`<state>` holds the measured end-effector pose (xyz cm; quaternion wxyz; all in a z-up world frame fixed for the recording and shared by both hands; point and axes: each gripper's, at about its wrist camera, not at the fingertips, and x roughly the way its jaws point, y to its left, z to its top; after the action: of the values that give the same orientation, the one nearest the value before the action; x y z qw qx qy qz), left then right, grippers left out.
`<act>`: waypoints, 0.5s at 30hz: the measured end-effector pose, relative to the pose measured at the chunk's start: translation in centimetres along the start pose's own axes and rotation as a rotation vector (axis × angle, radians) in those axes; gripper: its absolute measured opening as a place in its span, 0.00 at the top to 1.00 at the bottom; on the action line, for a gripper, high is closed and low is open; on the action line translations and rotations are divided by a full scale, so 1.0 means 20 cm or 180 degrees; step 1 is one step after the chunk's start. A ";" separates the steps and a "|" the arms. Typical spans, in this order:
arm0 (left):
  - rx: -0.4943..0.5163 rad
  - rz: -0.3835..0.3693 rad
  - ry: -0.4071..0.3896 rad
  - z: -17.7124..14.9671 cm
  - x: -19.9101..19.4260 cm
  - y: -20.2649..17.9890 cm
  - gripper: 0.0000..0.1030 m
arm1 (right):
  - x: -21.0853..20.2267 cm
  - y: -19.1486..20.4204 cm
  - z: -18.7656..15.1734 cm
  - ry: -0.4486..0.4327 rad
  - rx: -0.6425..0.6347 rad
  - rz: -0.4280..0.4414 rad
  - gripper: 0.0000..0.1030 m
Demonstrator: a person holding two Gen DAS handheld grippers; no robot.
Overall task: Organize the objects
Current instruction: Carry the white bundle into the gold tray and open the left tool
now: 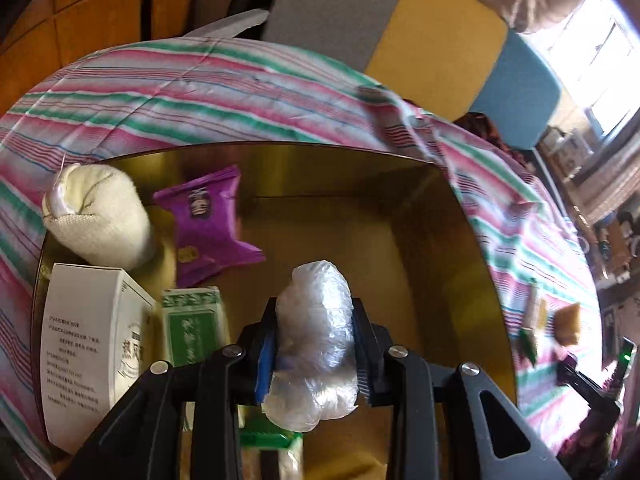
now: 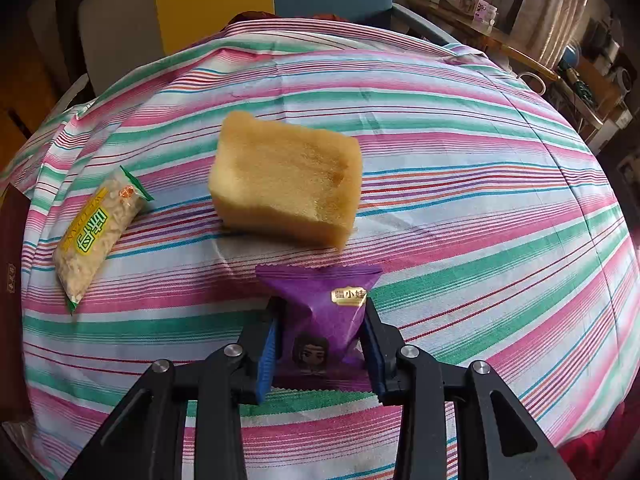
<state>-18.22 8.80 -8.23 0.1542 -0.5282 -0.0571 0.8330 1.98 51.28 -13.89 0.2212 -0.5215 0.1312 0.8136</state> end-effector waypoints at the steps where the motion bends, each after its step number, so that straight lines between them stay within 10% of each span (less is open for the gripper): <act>1: 0.0000 0.0072 -0.0019 0.00 0.01 0.01 0.67 | 0.00 0.00 0.00 0.0000 0.0000 -0.0002 0.62; 15: 0.0002 0.0316 -0.0235 -0.09 -0.13 0.07 0.62 | 0.02 0.02 0.02 -0.0006 -0.0011 -0.0017 0.62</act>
<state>-15.84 6.52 -7.11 0.1107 -0.4993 -0.0363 0.8586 1.31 51.11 -14.22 0.2226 -0.5214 0.1282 0.8137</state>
